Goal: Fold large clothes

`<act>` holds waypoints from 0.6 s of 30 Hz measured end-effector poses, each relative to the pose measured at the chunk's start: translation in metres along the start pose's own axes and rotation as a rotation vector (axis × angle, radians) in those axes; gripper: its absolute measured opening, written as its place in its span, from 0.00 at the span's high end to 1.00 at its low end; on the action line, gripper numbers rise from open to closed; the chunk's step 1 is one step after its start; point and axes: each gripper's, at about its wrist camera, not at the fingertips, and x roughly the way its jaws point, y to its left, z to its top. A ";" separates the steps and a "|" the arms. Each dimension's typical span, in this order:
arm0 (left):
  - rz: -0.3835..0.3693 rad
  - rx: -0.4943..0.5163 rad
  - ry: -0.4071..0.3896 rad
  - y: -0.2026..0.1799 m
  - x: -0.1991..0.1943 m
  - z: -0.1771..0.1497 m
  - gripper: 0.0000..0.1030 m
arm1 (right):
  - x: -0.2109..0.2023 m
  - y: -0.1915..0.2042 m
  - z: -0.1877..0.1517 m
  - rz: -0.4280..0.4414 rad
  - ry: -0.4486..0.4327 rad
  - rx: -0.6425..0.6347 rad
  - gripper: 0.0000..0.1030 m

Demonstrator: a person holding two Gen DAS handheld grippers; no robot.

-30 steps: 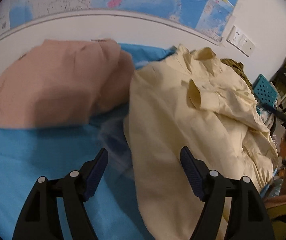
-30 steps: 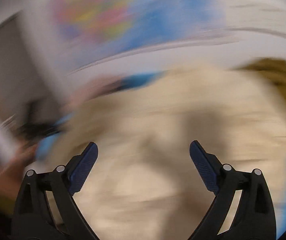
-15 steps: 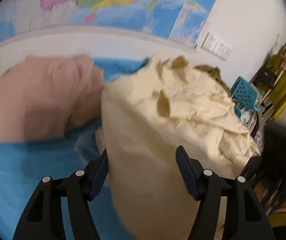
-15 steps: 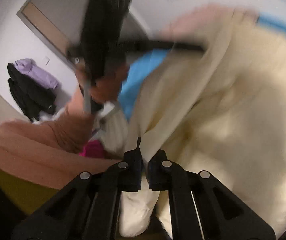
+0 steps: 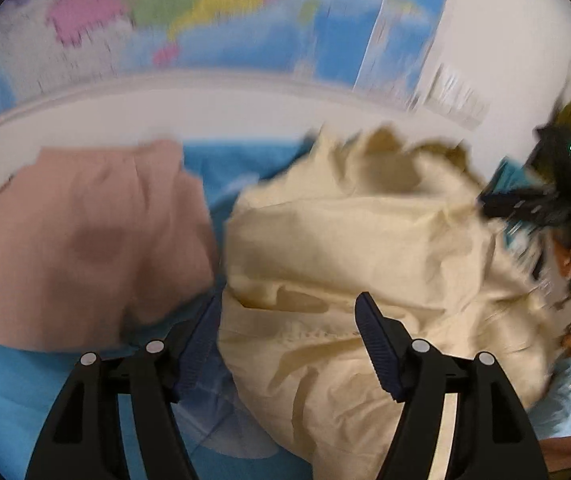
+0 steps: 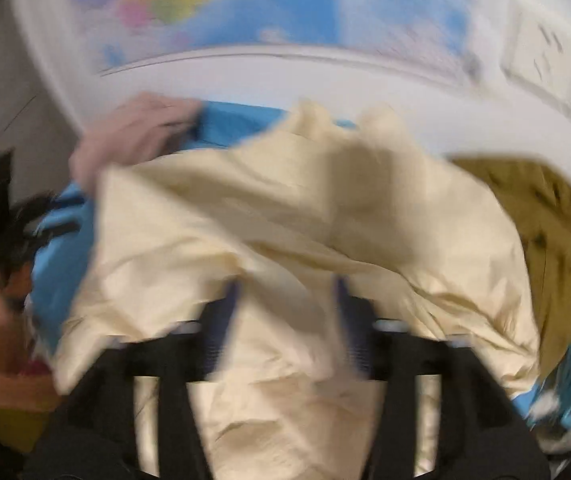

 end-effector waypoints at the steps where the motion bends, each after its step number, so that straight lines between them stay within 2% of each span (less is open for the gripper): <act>1: 0.015 0.006 0.031 -0.001 0.013 -0.003 0.35 | 0.005 -0.009 -0.004 0.003 -0.003 0.023 0.20; 3: 0.037 0.015 0.071 -0.001 0.031 -0.004 0.35 | 0.000 -0.026 -0.011 0.048 -0.059 0.076 0.08; 4: 0.053 0.021 0.075 0.000 0.035 -0.002 0.34 | -0.008 -0.033 -0.017 0.085 -0.096 0.094 0.06; 7: 0.082 0.021 0.054 0.005 0.037 0.010 0.30 | -0.027 -0.048 -0.041 0.100 -0.164 0.091 0.05; 11: 0.095 0.003 0.090 0.009 0.059 0.030 0.30 | -0.001 -0.075 -0.068 0.082 -0.111 0.174 0.05; 12: 0.119 0.002 0.106 0.009 0.069 0.036 0.30 | 0.008 -0.079 -0.071 0.087 -0.100 0.186 0.07; 13: 0.145 0.005 0.117 0.008 0.077 0.040 0.31 | 0.017 -0.081 -0.073 0.089 -0.088 0.198 0.13; 15: 0.178 0.006 0.130 0.007 0.088 0.044 0.35 | 0.034 -0.081 -0.076 0.108 -0.052 0.226 0.60; 17: 0.214 0.015 0.134 0.008 0.094 0.046 0.35 | 0.036 -0.082 -0.078 0.120 -0.034 0.231 0.88; 18: 0.226 0.015 0.133 0.007 0.096 0.046 0.35 | 0.029 -0.084 -0.078 0.140 -0.051 0.226 0.88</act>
